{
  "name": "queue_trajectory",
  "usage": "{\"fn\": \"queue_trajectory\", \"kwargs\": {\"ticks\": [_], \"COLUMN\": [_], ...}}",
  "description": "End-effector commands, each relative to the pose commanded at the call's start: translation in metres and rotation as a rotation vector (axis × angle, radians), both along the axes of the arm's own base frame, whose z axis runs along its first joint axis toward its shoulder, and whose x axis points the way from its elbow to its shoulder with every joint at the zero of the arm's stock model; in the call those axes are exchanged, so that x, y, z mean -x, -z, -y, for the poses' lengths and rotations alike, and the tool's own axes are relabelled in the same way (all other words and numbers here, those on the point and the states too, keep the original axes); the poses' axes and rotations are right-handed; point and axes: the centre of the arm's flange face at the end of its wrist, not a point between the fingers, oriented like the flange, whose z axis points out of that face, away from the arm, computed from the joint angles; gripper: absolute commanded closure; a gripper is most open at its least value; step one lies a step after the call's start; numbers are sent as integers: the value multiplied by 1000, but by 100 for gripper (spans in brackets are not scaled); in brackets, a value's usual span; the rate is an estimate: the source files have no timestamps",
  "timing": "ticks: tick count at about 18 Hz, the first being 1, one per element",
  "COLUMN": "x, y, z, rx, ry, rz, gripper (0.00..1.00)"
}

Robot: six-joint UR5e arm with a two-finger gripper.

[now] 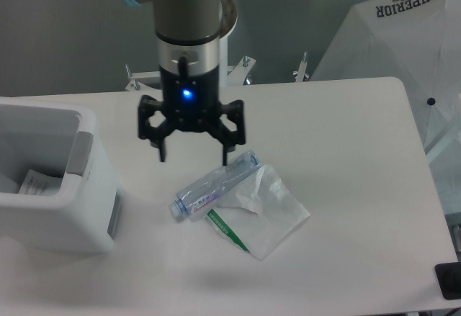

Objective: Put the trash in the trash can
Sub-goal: 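Lower the open gripper over the clear plastic bottle on the bag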

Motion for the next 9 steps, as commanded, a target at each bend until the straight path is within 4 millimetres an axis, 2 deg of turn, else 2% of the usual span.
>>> {"fn": "queue_trajectory", "kwargs": {"ticks": [5, 7, 8, 9], "x": [5, 9, 12, 13], "y": [13, 45, 67, 82], "z": [-2, -7, -9, -6], "rx": [51, 19, 11, 23], "ry": [25, 25, 20, 6], "rz": [-29, -63, -82, -118], "gripper": [0, 0, 0, 0]}}
